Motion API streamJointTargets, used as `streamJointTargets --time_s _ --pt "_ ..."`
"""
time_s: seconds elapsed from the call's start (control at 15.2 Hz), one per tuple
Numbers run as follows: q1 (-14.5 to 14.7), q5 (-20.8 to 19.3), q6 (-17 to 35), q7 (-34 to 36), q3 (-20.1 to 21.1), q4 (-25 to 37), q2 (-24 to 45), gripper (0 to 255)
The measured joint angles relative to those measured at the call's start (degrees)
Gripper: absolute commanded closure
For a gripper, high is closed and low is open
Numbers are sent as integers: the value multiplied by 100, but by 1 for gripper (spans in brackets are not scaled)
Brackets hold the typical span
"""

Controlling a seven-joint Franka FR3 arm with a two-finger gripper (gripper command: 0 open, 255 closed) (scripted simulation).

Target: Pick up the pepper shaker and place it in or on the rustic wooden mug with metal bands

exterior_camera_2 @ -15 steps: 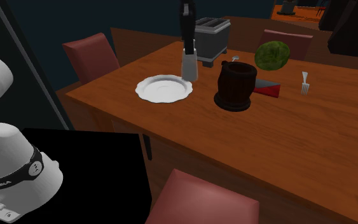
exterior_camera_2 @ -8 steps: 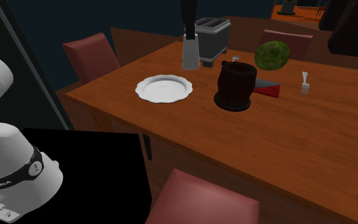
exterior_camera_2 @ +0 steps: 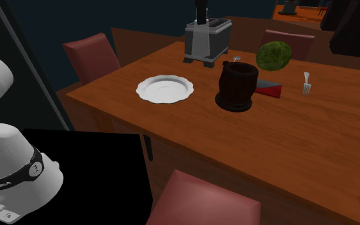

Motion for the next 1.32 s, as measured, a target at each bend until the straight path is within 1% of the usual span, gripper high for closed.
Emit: streamJointTargets --time_s 0.13,0.4,0.59,0.73,0.79,0.86,0.92,0.99,1.06,1.19,1.32 --pt "25 -131 -134 168 100 527 412 255" --pt "144 -499 -444 517 281 1804 1425 255" --pt "335 -840 -811 746 361 2995 2306 255" --pt "563 -1072 -1136 925 405 3862 2879 255" --pt "704 -1206 -1339 982 407 4415 3240 255" --pt "1083 -1483 -1822 1009 353 5763 4043 255" --pt "1246 -1599 -2144 1015 302 6482 4492 255" --pt "1277 -1623 -2158 1031 286 6584 4606 255" --pt "1256 -1615 -2078 1044 288 6477 4588 255" --pt "1206 -1590 -1869 1077 302 6172 4496 255" --pt "1094 -1534 -1583 1087 324 5685 4299 255"
